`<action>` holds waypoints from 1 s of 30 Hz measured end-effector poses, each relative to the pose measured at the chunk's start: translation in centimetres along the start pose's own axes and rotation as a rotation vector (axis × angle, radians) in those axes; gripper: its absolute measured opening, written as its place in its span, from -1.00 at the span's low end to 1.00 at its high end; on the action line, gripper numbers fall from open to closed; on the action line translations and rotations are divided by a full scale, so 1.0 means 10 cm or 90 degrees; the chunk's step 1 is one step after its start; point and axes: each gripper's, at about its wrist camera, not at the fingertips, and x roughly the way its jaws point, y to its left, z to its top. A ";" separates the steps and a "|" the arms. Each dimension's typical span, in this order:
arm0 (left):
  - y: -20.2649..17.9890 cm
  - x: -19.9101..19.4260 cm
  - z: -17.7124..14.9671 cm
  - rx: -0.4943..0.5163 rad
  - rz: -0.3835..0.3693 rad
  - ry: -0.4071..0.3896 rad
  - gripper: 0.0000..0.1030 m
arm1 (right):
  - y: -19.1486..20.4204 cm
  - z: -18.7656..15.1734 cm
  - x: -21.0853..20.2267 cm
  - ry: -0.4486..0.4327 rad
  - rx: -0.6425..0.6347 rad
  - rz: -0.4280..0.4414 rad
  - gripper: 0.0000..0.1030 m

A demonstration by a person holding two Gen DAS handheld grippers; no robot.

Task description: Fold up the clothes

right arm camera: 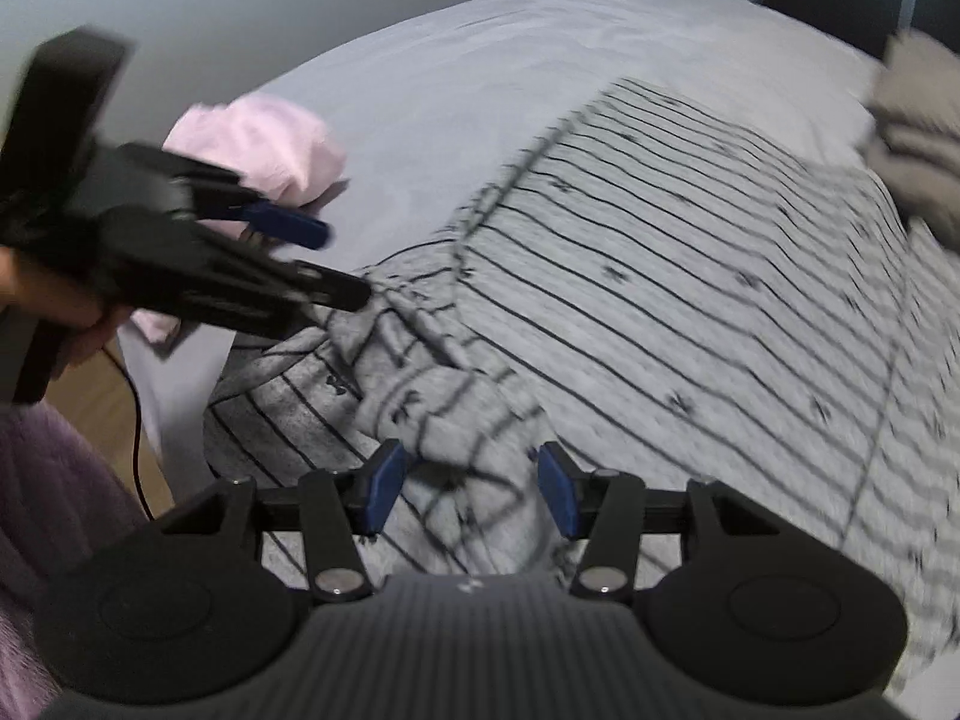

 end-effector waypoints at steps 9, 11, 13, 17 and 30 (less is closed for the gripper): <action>0.07 0.05 -0.02 -0.006 -0.015 -0.016 -0.71 | -0.03 -0.04 0.21 0.021 -0.035 -0.009 -0.72; 0.11 -0.01 -0.01 -0.015 -0.016 -0.027 -0.90 | -0.17 -0.02 0.08 0.004 0.004 -0.005 -0.74; 0.14 -0.08 -0.01 -0.023 -0.017 -0.038 -1.00 | -0.34 0.01 -0.11 -0.022 0.049 -0.005 -0.74; 0.20 -0.21 0.00 -0.040 -0.018 -0.059 -1.00 | -0.78 0.03 -0.53 -0.077 0.160 -0.027 -0.75; -0.24 -0.06 -0.01 0.085 -0.003 -0.065 -0.07 | -1.62 -0.59 -0.67 0.007 0.359 -0.221 -0.43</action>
